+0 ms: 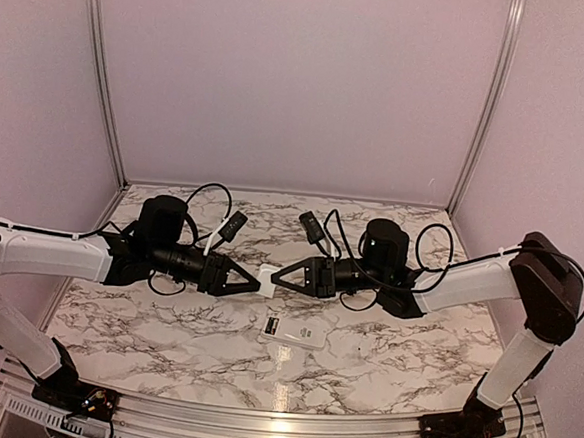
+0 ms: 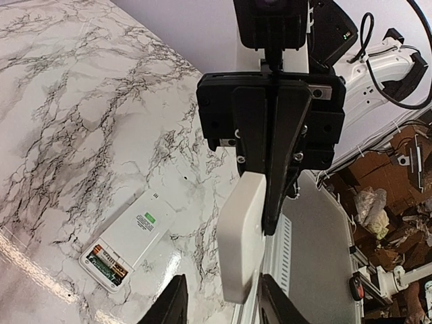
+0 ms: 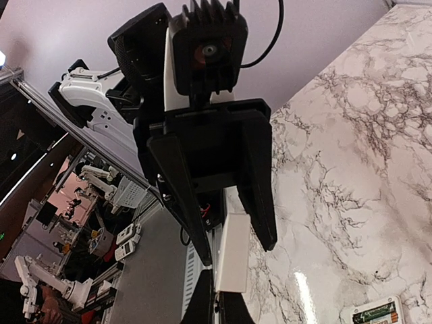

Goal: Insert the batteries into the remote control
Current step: Pass from the right arm to the left, then hold the remote control without the battery cover at the center of the board.

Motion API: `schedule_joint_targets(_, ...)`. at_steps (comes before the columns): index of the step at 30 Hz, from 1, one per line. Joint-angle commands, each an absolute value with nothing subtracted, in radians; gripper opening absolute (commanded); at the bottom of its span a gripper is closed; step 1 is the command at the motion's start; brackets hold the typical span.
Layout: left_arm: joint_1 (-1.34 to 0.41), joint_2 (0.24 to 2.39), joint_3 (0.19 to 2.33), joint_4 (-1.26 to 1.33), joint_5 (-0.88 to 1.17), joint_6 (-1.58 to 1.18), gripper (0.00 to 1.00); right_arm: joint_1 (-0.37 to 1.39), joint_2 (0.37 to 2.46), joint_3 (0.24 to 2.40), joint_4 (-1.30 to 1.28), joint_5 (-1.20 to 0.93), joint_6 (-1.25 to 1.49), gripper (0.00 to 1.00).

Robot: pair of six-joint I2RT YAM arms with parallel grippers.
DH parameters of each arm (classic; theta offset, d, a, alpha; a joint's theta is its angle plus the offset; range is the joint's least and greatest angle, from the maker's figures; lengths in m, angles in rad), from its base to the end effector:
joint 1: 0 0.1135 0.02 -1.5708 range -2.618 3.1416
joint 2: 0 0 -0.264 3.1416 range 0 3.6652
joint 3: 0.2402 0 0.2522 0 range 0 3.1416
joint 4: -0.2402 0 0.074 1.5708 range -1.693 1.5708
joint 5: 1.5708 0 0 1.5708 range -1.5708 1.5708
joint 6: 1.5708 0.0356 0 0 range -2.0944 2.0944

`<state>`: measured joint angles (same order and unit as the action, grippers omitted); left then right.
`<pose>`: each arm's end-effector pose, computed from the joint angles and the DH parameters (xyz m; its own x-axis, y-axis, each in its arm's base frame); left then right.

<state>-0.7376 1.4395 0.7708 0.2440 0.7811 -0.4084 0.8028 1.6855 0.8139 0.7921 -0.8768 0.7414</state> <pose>0.2091 -0.2239 0.2295 -0.6581 0.2169 -0.7210 0.7529 0.1964 -0.6281 0.2236 0.2710 0.2192 -0.7109 -0.1143 -0.6940 -0.6947 -0.0402 0.7182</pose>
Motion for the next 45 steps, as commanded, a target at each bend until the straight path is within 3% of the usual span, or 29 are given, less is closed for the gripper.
schedule_joint_targets(1,-0.75,1.46,0.803,0.309,0.807,-0.416,0.36,0.801,1.7,0.815,0.823,-0.891,0.76,0.0)
schedule_joint_targets(17,-0.751,1.489,0.811,0.348,0.813,-0.46,0.09,0.804,1.711,0.814,0.821,-0.9,0.762,0.0)
schedule_joint_targets(20,-0.75,1.488,0.801,0.358,0.822,-0.466,0.01,0.802,1.707,0.813,0.812,-0.9,0.75,0.12)
schedule_joint_targets(23,-0.75,1.491,0.79,0.372,0.835,-0.479,0.0,0.797,1.699,0.815,0.786,-0.894,0.729,0.22)
schedule_joint_targets(29,-0.746,1.497,0.749,0.439,0.867,-0.533,0.0,0.768,1.672,0.811,0.678,-0.853,0.654,0.56)
schedule_joint_targets(37,-0.737,1.537,0.667,0.575,0.885,-0.677,0.0,0.706,1.54,0.784,0.339,-0.611,0.34,0.68)
schedule_joint_targets(42,-0.729,1.607,0.656,0.634,0.876,-0.76,0.0,0.705,1.402,0.726,0.293,-0.354,0.137,0.75)
schedule_joint_targets(45,-0.723,1.642,0.652,0.65,0.854,-0.795,0.0,0.706,1.298,0.657,0.365,-0.281,0.043,0.96)
